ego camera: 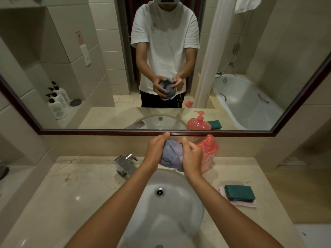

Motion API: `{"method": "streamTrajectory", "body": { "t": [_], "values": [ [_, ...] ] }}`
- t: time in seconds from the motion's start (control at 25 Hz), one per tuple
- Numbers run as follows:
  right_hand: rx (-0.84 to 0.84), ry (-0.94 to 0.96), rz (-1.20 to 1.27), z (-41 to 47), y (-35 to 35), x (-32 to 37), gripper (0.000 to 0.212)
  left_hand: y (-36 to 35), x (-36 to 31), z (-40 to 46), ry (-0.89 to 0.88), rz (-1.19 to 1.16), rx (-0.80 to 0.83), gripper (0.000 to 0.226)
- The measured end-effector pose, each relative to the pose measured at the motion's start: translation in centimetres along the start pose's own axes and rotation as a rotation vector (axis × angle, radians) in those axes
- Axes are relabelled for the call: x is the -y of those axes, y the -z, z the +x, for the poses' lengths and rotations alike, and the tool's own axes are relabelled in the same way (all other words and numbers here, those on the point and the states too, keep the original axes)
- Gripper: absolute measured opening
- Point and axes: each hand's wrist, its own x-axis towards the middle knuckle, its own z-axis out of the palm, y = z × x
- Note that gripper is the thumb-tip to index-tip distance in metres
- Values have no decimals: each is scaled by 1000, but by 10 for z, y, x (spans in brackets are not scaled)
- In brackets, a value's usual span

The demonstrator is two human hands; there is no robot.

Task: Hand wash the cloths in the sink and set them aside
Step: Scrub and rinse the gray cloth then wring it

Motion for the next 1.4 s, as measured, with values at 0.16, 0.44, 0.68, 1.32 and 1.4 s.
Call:
{"method": "streamTrajectory", "body": {
  "t": [0.16,0.44,0.68,1.32,1.4],
  "values": [
    [-48,-5,-183,10,1,11,26,-13,6,-12,-121,122,-113,43],
    [-41,-102,-158,1,-2,17,36,-30,0,-24,-241,391,-340,44],
    [-115,26,-318,-10,-11,15,28,-25,-6,-17,-192,423,-351,49],
    [-42,162,-74,-31,-13,3,18,-16,-4,-12,-250,256,-340,36],
    [-127,190,-83,-24,-12,5,13,-19,-3,-18,-301,281,-277,36]
  ]
}}
